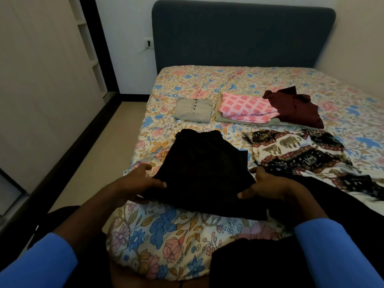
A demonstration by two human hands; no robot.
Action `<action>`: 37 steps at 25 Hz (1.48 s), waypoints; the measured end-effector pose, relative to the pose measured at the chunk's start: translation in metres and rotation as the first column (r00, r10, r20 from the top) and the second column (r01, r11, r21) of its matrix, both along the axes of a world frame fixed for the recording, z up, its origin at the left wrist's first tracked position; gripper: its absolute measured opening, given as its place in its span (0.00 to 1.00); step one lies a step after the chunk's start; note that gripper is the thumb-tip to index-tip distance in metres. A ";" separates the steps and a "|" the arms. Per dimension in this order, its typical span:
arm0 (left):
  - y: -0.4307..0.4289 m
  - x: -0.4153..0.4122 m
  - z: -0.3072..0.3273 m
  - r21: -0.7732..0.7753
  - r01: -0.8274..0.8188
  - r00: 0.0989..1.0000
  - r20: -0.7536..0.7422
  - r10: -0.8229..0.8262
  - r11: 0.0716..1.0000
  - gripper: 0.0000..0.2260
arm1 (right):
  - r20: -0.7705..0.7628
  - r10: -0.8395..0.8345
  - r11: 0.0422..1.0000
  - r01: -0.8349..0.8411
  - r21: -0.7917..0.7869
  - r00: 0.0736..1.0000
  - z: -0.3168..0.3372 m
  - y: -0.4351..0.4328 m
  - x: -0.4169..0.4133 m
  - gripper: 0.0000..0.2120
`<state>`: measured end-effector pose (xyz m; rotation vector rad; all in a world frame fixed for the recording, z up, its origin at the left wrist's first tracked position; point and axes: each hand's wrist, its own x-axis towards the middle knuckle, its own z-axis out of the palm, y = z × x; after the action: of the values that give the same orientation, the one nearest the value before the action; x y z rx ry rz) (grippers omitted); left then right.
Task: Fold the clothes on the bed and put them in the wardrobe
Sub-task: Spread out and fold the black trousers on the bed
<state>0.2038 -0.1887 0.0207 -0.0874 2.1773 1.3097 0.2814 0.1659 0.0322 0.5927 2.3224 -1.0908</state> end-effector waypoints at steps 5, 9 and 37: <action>0.012 -0.054 0.042 0.518 -0.269 0.963 0.126 0.239 0.812 0.13 | -0.138 -0.359 0.868 0.276 -0.412 0.923 0.042 0.028 -0.039 0.20; 0.057 -0.128 0.046 0.557 -0.360 0.933 0.223 0.282 0.748 0.03 | 0.014 -0.664 0.566 0.516 -0.643 0.747 0.034 0.023 -0.095 0.03; 0.116 -0.194 -0.027 -0.593 0.159 0.579 -0.591 -0.561 0.789 0.28 | -0.519 -0.397 0.862 0.501 0.073 0.758 -0.067 0.020 -0.158 0.38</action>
<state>0.0097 -0.0732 -0.0066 0.8479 2.9483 0.5269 0.1234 0.1860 -0.0345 1.1215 2.8464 -1.3430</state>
